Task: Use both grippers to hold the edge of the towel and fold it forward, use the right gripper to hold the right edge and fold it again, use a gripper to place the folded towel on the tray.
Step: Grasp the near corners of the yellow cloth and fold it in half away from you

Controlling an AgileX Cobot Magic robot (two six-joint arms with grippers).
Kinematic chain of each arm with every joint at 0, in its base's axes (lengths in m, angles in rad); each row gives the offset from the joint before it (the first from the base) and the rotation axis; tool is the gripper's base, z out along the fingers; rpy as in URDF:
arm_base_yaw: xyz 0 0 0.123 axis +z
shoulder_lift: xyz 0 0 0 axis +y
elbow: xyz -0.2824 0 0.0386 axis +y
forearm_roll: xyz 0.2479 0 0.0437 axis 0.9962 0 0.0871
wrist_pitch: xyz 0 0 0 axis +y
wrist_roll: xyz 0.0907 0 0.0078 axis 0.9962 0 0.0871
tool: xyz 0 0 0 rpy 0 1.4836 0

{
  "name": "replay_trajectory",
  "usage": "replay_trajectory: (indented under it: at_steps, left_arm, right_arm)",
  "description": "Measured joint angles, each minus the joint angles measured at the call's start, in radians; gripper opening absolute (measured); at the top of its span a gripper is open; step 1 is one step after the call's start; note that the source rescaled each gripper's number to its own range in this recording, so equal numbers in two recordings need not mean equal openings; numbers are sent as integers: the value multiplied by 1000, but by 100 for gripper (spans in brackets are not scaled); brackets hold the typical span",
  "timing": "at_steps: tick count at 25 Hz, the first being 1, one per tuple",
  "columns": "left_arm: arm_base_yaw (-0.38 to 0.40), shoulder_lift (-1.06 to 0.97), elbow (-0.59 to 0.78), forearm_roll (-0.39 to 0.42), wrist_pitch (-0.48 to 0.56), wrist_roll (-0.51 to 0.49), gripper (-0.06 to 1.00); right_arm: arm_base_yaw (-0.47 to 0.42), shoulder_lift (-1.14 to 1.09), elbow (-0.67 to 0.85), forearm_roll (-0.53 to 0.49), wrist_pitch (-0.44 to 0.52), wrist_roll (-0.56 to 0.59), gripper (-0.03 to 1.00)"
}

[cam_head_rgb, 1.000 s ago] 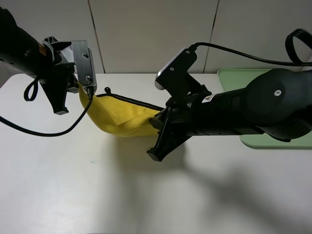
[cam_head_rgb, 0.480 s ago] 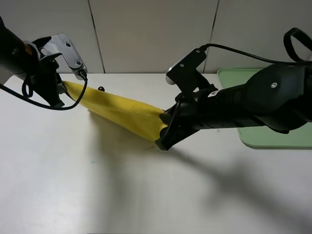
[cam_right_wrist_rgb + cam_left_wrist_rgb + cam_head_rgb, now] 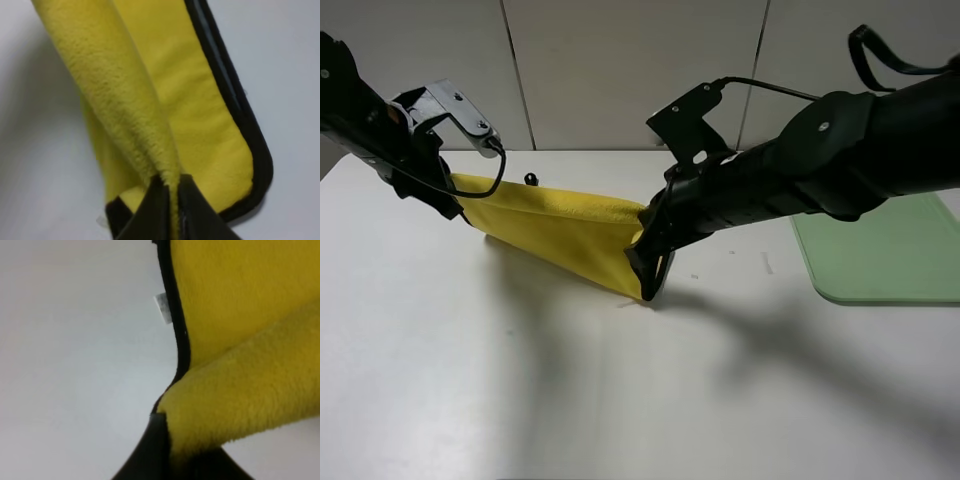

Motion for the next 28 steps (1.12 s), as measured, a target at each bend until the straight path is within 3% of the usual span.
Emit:
replay_trajectory:
  at_steps: [9,14,22,28]
  left_arm:
    - [0,149,-113,1,-33,-2,0]
    - [0,223,-155,40,-93,-2,0]
    - [0,256,-160,62,-229,-2,0]
    - [0,257,-160,62,-255,-2,0]
  right_arm:
    - [-3,97,-41,-3,-66,0,0]
    - [-23,97,-42,-3,-87,6,0]
    - [-23,99,-44,-3,-122,8,0]
    - [-23,99,-44,-3,-124,8,0]
